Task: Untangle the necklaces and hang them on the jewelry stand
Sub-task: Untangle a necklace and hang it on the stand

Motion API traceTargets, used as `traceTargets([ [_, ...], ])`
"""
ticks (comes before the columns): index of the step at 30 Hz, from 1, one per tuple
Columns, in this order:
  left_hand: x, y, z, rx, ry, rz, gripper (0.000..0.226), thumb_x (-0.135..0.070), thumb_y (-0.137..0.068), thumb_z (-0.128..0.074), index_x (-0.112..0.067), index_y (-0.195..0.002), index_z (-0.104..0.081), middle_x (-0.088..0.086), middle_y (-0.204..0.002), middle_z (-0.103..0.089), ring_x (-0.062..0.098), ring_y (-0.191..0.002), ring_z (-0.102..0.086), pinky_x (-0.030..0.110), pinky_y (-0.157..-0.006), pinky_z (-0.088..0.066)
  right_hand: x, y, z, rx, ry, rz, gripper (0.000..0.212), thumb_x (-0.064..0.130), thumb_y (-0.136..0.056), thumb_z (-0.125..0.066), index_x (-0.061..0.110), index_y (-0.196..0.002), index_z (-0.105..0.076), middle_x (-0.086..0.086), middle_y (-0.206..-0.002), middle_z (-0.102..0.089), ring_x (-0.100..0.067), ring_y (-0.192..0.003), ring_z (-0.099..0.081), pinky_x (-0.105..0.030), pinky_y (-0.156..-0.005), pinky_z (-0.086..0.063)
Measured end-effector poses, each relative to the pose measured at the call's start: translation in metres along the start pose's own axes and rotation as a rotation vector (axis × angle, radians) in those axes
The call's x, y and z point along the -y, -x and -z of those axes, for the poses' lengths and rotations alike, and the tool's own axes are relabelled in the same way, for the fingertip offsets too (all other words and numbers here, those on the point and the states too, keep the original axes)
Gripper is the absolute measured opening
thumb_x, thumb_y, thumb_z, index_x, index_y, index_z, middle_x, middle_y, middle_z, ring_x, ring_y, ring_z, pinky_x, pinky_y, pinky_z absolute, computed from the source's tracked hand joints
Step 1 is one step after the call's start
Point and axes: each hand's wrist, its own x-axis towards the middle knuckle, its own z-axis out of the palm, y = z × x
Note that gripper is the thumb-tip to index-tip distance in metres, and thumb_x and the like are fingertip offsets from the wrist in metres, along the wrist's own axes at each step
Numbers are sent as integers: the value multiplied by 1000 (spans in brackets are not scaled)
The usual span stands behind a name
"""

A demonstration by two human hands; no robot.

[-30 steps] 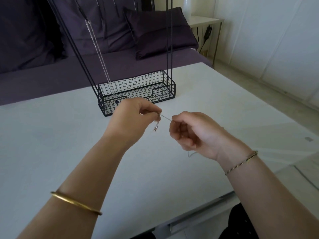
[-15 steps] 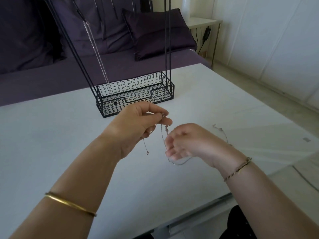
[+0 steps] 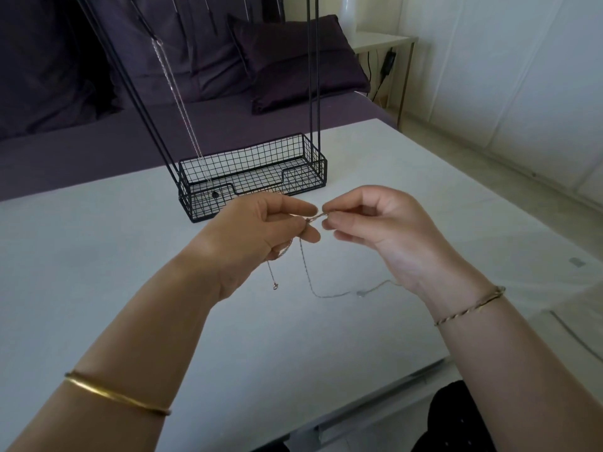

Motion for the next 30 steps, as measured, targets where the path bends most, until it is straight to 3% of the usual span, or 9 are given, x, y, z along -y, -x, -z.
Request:
traceTargets([
  [3,-2,1,0,18,-36,-14,19,0,-91,-56,-9,-102,-67,4,-77,-73,13,-58,-38,22,-61,-38,1,0,2,-14,-17,42,19,-3,-75,-72,16,-75,-70,1,-72,-70,-16,-77,-65,-34,-82,-56],
  [7,-4,3,-1,30,-71,-19,15,0,-90,-57,-7,-96,-69,5,-78,-74,14,-61,-39,25,-64,-37,1,-2,3,-51,-12,86,26,-9,-70,-74,16,-69,-67,5,-67,-68,-8,-67,-63,-20,-69,-52],
  [12,-5,3,-3,20,-62,-1,10,-2,-88,-60,-5,-92,-68,6,-78,-74,13,-61,-41,24,-63,-39,-2,-5,2,-43,-121,61,33,-15,-70,-69,16,-62,-61,0,-67,-63,-22,-74,-61,-38,-81,-55],
  [16,-6,3,-3,-7,-42,-3,5,-4,-88,-61,-5,-90,-66,7,-75,-73,11,-58,-43,25,-64,-39,-1,-5,0,19,-251,-17,28,-18,-77,-59,9,-71,-54,-15,-76,-54,-24,-69,-61,-33,-71,-56],
  [19,-7,3,-4,-33,-42,1,4,-6,-89,-60,-6,-86,-64,7,-72,-73,10,-56,-43,24,-62,-39,0,-4,0,56,-284,-72,24,-18,-83,-50,5,-80,-54,-16,-75,-54,-22,-65,-65,-30,-66,-57],
  [23,-6,3,-4,-57,-72,-16,6,-7,-88,-61,-8,-84,-65,15,-75,-70,11,-58,-45,29,-65,-40,1,-4,-3,92,-403,-138,20,-14,-85,-45,3,-81,-54,-20,-73,-60,-34,-74,-66,-40,-76,-59],
  [25,-5,2,-3,-71,-91,-23,7,-7,-87,-62,-8,-82,-66,15,-69,-62,10,-57,-46,29,-65,-41,0,-4,-7,78,-397,-123,18,-13,-87,-48,3,-81,-53,-14,-66,-63,-33,-72,-68,-43,-82,-58],
  [30,-4,1,-2,-51,-42,6,8,-4,-86,-64,-6,-79,-66,-2,-57,-55,4,-45,-45,16,-48,-39,-5,-6,-18,33,-354,-94,23,-14,-88,-47,6,-79,-51,-12,-74,-51,-18,-63,-64,-43,-83,-56],
])
